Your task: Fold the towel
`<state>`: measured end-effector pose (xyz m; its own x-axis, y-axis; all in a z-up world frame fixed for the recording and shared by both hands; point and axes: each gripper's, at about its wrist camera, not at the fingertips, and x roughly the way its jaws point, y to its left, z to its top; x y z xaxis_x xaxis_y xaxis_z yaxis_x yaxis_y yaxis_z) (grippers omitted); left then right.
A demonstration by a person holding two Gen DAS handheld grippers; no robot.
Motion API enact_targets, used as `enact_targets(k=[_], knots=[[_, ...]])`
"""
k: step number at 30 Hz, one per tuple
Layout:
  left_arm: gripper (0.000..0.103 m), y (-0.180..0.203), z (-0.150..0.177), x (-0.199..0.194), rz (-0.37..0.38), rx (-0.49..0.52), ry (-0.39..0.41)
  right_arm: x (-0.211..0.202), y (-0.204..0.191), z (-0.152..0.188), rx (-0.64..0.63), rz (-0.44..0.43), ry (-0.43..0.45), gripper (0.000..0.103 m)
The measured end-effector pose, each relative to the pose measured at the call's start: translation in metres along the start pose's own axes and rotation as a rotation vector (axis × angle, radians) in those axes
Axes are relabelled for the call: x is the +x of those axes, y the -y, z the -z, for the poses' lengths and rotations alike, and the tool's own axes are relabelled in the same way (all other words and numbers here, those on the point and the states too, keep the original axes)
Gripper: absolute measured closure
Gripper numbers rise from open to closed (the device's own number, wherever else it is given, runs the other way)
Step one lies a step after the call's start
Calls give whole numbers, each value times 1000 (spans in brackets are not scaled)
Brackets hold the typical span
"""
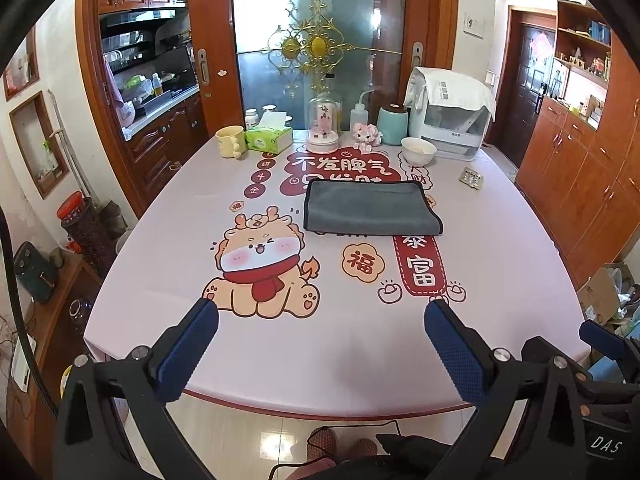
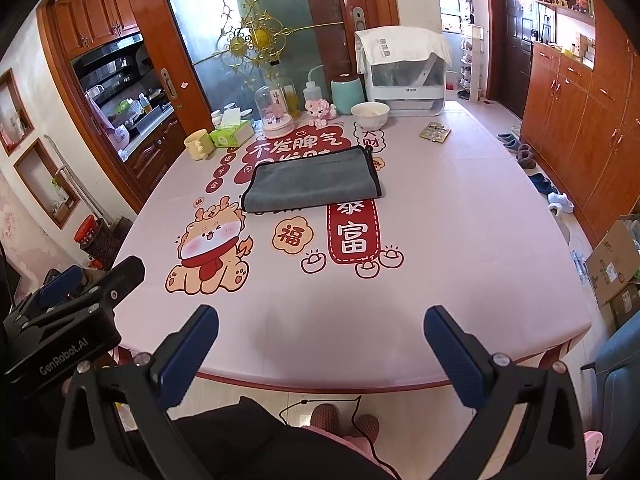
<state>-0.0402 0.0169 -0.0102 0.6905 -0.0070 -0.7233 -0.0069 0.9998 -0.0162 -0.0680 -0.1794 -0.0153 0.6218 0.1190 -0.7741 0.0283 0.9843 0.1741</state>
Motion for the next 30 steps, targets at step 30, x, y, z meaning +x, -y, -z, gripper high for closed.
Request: enact_targets(k=[30], knots=[[1,4,-1,8,7,15,-13,12,-2,-3,6,1,-26,0]])
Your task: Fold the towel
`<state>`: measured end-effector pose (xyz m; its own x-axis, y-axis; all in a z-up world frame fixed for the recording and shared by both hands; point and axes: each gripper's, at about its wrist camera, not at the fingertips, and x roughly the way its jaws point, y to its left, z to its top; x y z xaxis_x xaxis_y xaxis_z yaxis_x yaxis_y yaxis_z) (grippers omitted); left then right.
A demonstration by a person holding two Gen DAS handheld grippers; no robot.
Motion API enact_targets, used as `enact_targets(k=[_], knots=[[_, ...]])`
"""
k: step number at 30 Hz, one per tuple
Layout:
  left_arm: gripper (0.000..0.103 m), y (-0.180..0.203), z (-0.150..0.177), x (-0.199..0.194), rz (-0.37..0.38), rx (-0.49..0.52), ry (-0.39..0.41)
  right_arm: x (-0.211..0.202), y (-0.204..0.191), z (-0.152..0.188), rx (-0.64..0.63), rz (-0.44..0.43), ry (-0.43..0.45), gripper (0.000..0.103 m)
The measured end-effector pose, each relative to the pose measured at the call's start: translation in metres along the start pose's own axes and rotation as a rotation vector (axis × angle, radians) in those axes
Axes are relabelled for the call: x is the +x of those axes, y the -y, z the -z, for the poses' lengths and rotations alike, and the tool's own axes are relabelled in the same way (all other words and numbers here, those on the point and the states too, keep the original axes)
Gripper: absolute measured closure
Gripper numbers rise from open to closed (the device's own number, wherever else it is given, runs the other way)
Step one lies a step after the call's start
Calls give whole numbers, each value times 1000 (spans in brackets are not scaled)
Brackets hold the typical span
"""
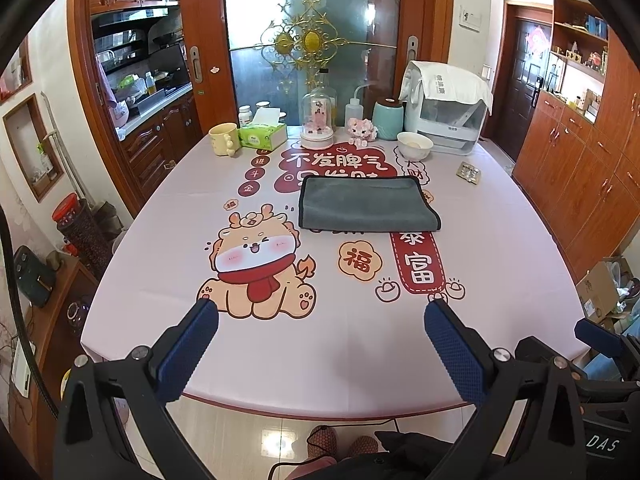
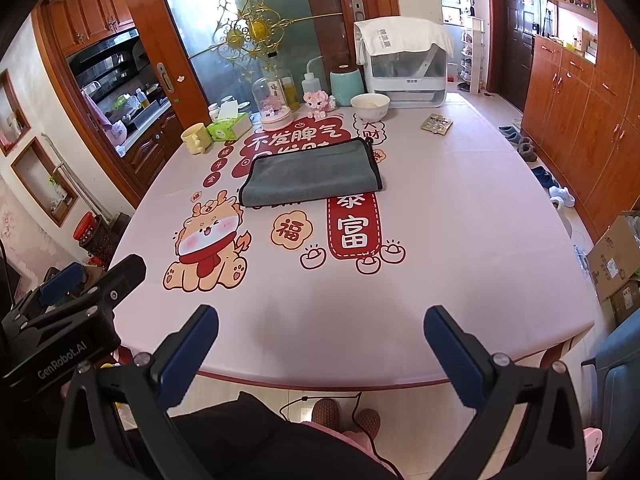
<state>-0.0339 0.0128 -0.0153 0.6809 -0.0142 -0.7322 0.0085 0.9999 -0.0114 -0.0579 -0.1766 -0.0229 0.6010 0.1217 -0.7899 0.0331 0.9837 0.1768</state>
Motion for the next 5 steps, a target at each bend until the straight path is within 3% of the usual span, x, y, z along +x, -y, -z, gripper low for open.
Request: enact_targets(k=[5], knots=[[1,2,0,2,3,7,-1,3,1,1,4,1,-5,0]])
